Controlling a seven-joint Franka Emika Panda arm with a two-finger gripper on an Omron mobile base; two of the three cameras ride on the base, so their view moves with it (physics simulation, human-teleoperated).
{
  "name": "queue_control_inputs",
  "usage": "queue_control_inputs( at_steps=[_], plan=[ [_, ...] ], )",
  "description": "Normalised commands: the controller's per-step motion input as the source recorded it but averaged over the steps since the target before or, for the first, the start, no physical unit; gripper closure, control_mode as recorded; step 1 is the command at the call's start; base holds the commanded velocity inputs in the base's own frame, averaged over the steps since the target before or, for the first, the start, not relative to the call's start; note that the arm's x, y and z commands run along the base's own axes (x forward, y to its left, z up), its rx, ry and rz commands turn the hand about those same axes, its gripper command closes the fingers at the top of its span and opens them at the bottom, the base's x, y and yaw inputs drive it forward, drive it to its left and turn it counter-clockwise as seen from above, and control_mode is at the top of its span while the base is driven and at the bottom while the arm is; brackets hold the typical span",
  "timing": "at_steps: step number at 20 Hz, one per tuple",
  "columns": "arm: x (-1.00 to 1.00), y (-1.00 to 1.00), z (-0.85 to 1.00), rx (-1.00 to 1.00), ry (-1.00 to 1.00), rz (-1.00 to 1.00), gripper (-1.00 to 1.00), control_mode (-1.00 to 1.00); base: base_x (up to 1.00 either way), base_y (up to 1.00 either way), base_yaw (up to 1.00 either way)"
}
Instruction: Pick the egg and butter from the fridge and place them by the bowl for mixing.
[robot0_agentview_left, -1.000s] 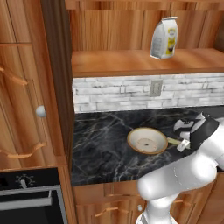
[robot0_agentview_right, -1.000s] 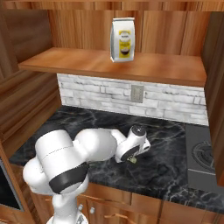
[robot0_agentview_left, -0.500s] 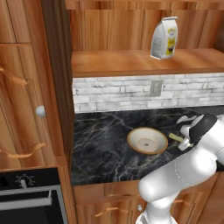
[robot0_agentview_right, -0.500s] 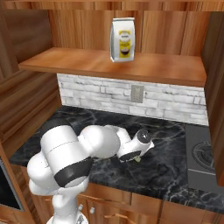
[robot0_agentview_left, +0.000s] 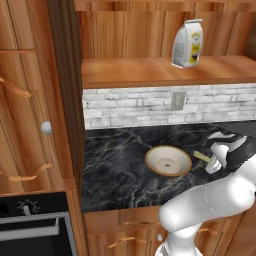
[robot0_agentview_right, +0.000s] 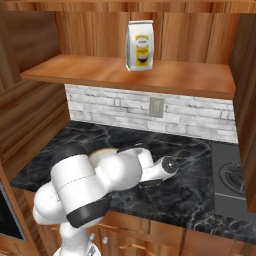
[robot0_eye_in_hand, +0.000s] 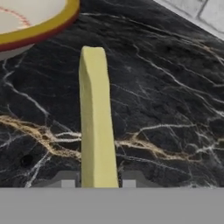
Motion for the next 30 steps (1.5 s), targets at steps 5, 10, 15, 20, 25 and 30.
queue_control_inputs(
  at_steps=[5,10,15,20,25,30],
  plan=[
    [0.01,0.64,-0.10,0.00,0.00,0.07,1.00,-1.00,0.00,0.00,0.00],
    [0.15,0.53,-0.02,0.00,0.00,0.03,1.00,-1.00,0.00,0.00,0.00],
    [0.13,0.38,-0.01,0.00,0.00,0.01,1.00,-1.00,0.00,0.00,0.00],
    [0.08,0.15,-0.06,0.00,0.00,0.00,-1.00,-1.00,0.00,0.00,0.00],
    [0.05,0.06,-0.01,0.00,0.00,0.00,-1.00,-1.00,0.00,0.00,0.00],
    [0.00,0.00,0.00,0.00,0.00,0.00,-1.00,-1.00,0.00,0.00,0.00]
  ],
)
